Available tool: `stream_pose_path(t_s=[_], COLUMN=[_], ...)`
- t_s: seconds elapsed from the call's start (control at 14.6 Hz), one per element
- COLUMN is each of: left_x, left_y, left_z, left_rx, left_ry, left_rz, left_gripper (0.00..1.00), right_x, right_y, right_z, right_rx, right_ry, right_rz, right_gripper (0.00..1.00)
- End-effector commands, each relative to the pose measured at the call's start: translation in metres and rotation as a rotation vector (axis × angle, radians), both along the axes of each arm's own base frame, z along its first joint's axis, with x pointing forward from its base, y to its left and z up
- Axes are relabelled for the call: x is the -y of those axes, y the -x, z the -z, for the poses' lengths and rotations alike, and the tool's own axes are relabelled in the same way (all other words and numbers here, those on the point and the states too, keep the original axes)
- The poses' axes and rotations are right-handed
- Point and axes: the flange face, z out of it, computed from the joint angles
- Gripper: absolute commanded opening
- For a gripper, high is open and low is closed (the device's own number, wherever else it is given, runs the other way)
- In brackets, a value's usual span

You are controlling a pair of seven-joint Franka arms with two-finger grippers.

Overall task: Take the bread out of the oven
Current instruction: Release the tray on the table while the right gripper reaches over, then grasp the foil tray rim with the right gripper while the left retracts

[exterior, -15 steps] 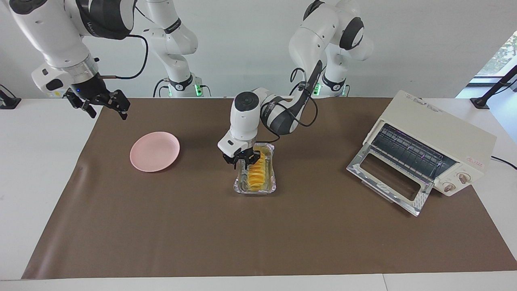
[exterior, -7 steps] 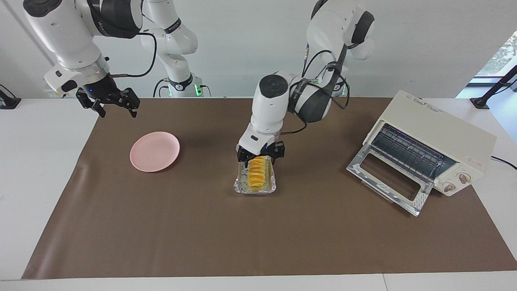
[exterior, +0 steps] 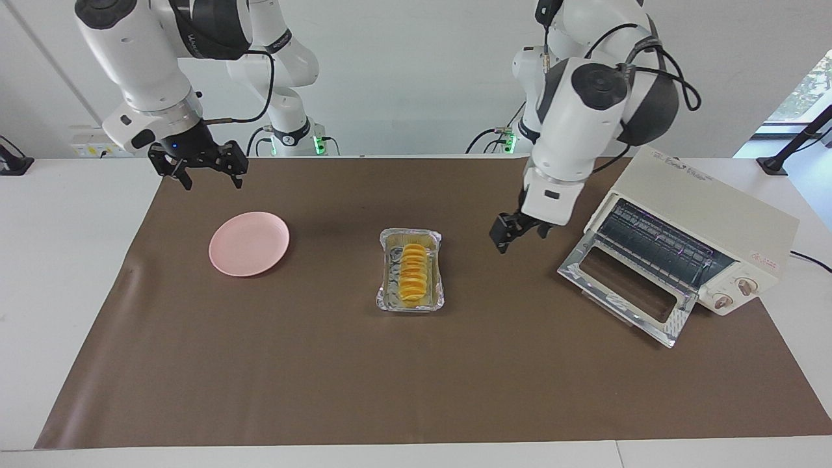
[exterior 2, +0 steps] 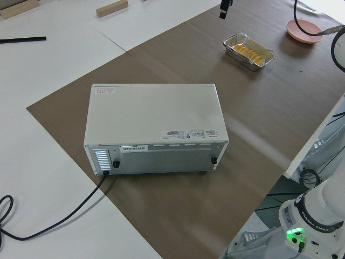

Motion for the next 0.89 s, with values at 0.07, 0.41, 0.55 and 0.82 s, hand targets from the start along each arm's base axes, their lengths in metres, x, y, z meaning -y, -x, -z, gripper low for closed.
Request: stream_pose_path(t_s=[0.07, 0.41, 0.55, 0.82], left_x=[-0.100, -0.182, -0.196, -0.201], left_y=[-0.004, 0.028, 0.043, 0.067], left_z=[-0.011, -0.031, -0.031, -0.032], left_rx=[-0.047, -0.147, -0.166, -0.193], left_ry=[-0.003, -0.007, -0.009, -0.010], left_rz=[0.010, 0.146, 0.145, 0.187], left_gripper=[1.00, 1.00, 1.00, 1.00], right_x=[-0.038, -0.099, -0.132, -0.219], right_y=[-0.008, -0.057, -0.077, -0.114], right_z=[0.036, 0.094, 0.116, 0.148], right_rx=[0.043, 0.089, 0.079, 0.054], right_ry=[-0.015, -0.043, -0.078, -0.090], right_rz=[0.026, 0.052, 0.049, 0.110], right_gripper=[1.00, 1.00, 1.00, 1.00])
